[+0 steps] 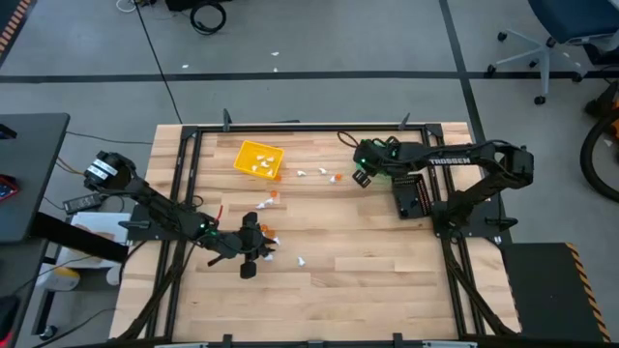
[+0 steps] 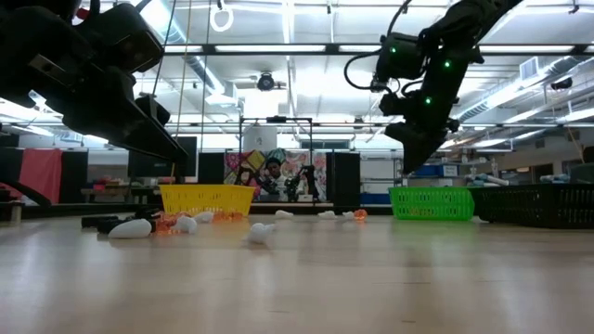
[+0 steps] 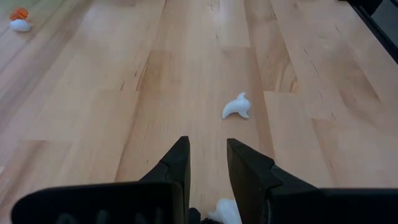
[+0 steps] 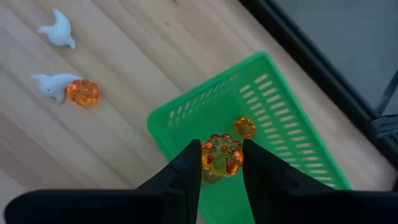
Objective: Sort Halloween decoration
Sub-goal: Put the orange pumpkin toy into the green bin
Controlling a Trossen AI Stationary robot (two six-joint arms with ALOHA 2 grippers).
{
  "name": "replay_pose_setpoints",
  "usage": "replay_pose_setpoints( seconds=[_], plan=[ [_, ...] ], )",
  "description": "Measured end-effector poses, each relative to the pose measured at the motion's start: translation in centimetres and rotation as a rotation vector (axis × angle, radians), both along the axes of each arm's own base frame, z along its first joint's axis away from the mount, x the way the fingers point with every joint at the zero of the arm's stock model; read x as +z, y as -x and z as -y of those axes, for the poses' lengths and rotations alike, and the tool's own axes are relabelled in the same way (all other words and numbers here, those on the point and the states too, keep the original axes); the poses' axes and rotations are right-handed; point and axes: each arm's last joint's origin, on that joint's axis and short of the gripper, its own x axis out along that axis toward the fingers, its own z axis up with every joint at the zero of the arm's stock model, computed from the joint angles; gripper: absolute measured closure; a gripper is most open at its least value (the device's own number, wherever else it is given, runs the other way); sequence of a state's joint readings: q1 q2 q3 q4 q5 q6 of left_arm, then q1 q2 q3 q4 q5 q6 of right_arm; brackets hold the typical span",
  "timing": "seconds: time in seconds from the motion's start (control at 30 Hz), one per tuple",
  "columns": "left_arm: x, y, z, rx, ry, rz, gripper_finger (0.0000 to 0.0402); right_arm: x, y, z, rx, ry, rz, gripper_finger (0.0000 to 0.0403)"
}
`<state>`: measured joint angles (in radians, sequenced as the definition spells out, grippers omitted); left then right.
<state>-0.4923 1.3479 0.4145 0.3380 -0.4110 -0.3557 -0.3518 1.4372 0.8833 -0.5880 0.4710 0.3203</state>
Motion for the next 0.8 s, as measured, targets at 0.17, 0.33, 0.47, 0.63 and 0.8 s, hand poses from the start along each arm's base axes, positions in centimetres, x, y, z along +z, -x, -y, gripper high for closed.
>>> replay_pose_setpoints(
  seconds=[0.17,0.33,0.47,0.63,0.8],
  plan=[
    [0.0,0.0,0.0,0.0,0.0,0.0,0.032,-0.1,0.2,0.6,-0.001,-0.044,0.011,0.026],
    [0.0,0.0,0.0,0.0,0.0,0.0,0.032,-0.1,0.3,0.6,0.005,-0.044,0.008,0.0243],
    [0.0,0.0,0.0,0.0,0.0,0.0,0.032,0.1,-0.2,0.3,0.067,-0.04,0.027,0.0244],
    [0.0,0.0,0.0,-0.002,-0.003,0.0,0.032,0.8,-2.2,-1.5,0.205,0.048,0.125,0.0245],
    [0.0,0.0,0.0,-0.002,-0.003,0.0,0.032,0.4,-4.0,-2.2,0.241,0.069,0.213,0.0245]
  ],
)
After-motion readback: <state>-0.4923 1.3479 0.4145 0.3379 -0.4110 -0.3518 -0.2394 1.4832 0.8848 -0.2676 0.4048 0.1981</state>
